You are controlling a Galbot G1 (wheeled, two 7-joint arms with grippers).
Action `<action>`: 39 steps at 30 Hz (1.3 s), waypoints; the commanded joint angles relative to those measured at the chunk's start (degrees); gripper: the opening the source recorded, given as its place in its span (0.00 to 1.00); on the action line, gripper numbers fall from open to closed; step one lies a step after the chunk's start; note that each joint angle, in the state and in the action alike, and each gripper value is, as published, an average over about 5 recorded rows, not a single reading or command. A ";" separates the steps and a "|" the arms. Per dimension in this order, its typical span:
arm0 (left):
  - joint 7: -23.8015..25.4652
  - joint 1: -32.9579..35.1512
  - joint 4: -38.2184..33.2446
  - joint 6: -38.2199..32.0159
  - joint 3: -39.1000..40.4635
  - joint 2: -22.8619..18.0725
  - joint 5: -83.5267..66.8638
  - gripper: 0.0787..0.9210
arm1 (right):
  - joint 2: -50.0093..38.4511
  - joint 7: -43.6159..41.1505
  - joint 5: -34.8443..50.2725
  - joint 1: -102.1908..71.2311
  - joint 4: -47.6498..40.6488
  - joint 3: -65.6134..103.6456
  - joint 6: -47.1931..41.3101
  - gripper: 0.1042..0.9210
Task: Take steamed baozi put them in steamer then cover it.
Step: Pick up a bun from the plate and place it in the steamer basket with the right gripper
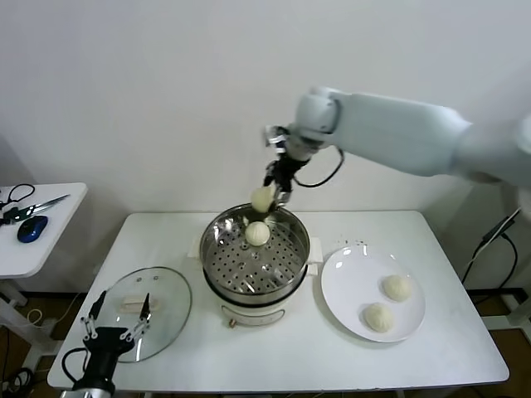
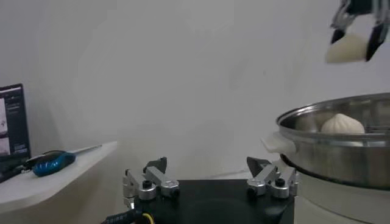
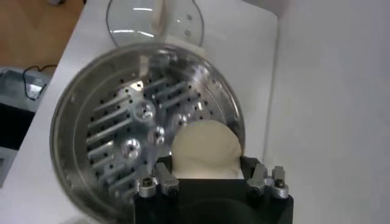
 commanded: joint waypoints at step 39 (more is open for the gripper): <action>-0.20 -0.27 0.10 0.17 -0.19 0.07 0.12 0.88 | 5.78 3.38 -1.39 -8.89 0.13 -0.74 -2.21 0.88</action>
